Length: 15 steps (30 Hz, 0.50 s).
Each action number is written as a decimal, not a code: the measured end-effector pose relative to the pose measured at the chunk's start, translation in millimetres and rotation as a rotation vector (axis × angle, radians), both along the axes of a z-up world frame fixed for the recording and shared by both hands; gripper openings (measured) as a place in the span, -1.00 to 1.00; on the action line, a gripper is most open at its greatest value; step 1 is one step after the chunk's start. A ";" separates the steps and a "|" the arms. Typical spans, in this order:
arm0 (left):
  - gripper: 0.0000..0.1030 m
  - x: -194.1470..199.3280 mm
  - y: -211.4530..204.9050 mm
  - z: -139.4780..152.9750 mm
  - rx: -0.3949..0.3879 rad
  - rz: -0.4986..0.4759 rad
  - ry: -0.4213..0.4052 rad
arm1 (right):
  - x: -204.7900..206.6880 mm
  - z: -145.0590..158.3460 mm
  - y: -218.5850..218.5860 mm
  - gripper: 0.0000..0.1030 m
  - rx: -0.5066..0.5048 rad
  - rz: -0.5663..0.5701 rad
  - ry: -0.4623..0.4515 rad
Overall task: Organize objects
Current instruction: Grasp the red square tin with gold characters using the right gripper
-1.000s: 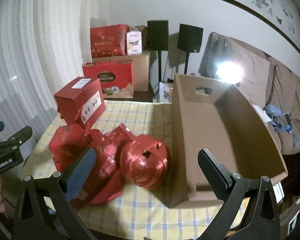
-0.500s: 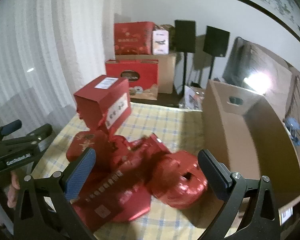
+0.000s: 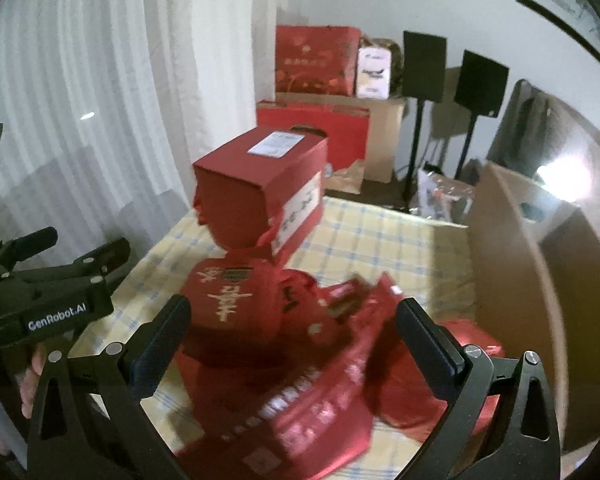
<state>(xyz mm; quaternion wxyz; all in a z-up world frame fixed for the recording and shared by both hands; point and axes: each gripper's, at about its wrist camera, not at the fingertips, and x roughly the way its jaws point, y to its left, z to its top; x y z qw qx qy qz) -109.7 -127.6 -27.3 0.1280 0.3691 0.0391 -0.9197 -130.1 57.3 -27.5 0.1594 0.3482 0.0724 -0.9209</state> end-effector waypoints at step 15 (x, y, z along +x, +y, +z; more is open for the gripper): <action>0.97 12.5 -42.2 -18.8 0.052 0.067 -0.021 | -22.5 -37.9 -41.7 0.99 -0.040 0.036 -0.072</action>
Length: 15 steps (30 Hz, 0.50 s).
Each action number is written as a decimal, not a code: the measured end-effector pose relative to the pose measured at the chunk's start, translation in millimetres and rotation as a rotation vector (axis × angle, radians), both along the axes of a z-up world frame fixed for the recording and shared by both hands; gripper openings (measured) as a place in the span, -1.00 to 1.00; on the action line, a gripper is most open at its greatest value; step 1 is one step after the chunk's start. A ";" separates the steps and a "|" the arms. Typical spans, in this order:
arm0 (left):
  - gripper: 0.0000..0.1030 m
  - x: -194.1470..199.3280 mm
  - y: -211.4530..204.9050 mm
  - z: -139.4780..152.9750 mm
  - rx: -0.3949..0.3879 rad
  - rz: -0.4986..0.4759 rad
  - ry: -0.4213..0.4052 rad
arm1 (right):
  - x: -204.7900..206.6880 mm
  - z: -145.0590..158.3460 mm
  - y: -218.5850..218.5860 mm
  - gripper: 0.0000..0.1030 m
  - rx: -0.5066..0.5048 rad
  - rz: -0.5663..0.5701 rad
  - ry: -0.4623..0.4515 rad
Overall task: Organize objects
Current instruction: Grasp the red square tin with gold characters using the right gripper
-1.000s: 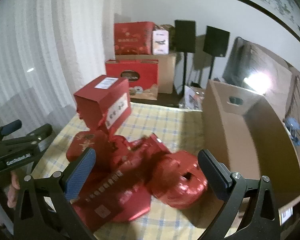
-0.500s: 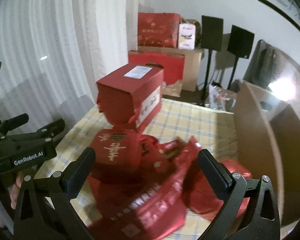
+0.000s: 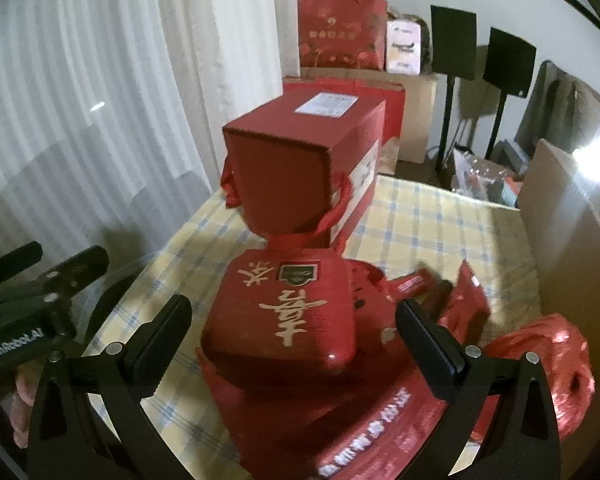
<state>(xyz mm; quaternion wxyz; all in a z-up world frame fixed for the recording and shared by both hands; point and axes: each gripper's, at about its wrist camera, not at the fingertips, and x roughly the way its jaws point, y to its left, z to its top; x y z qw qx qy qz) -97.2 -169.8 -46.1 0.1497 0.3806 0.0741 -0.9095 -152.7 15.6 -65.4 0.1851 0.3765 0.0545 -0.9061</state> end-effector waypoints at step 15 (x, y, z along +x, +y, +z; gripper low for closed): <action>0.99 11.8 -30.5 -15.7 0.062 0.054 -0.037 | -11.4 -19.3 -23.3 0.82 0.065 0.001 -0.021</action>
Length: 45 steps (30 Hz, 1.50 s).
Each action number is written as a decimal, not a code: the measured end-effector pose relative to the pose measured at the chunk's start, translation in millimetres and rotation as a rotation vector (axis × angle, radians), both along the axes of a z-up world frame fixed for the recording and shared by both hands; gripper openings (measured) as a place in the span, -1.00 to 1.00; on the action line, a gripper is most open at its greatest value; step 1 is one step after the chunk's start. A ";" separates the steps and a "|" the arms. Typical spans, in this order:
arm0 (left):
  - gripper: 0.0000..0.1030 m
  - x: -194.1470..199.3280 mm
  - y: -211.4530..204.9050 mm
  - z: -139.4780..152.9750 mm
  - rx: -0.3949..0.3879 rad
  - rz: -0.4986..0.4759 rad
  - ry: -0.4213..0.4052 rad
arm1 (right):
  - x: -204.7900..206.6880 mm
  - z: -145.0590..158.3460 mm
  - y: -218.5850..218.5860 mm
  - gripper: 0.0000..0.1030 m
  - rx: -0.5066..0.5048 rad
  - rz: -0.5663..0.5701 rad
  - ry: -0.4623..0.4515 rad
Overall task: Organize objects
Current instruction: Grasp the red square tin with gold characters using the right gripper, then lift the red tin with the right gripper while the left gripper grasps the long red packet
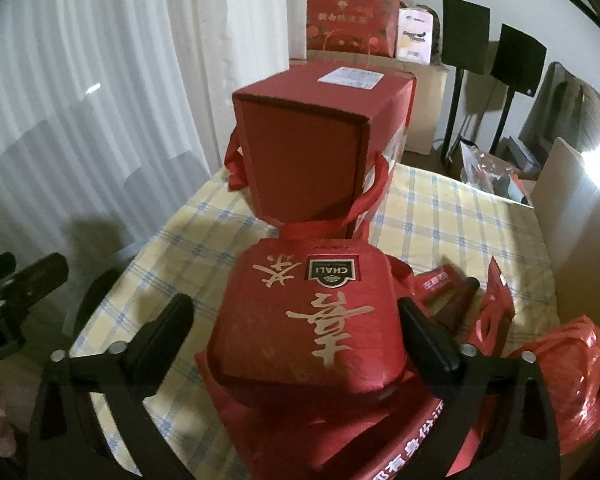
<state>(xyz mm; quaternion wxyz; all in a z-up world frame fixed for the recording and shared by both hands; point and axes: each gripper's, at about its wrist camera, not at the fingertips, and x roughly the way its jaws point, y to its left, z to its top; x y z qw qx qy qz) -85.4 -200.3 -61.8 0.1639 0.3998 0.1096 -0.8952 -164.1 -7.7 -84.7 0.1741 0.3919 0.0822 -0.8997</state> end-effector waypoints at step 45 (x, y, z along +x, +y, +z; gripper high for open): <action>0.86 -6.7 139.7 15.0 0.168 -0.522 -0.013 | 64.0 114.6 141.0 0.60 -0.076 -0.161 0.174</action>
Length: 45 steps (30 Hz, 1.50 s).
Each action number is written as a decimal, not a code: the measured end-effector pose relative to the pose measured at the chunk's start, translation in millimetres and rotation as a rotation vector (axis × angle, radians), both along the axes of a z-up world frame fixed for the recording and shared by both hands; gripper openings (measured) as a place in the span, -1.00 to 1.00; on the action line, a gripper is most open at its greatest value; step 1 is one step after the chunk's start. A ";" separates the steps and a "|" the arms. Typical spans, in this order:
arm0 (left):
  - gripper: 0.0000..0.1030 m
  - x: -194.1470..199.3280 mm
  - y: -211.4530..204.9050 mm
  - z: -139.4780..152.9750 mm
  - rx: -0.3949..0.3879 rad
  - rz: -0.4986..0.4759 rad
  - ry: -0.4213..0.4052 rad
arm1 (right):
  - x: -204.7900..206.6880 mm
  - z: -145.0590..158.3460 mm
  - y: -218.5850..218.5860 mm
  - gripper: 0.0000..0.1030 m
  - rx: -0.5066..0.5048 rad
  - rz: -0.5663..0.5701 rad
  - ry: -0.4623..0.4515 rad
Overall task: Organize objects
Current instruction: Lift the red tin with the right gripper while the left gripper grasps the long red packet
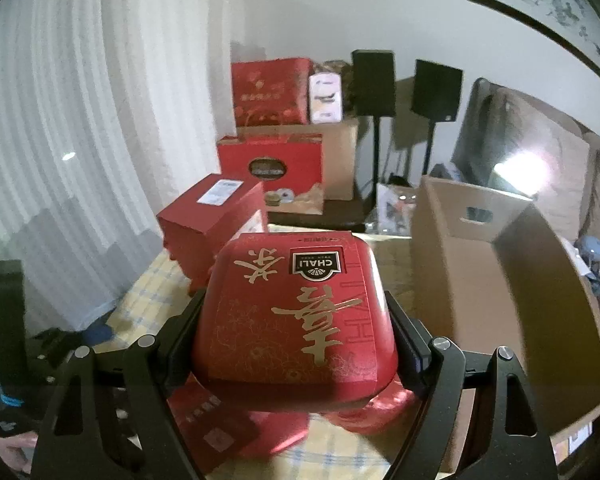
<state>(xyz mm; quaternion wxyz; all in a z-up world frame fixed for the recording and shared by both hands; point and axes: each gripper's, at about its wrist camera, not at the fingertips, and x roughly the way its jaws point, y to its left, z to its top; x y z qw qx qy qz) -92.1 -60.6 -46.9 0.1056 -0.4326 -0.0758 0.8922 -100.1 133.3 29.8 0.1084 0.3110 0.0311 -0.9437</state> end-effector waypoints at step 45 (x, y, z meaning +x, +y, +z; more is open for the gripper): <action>-0.92 11.7 72.9 37.3 -0.044 -0.132 0.049 | 33.6 10.6 92.7 0.59 -0.016 -0.155 0.000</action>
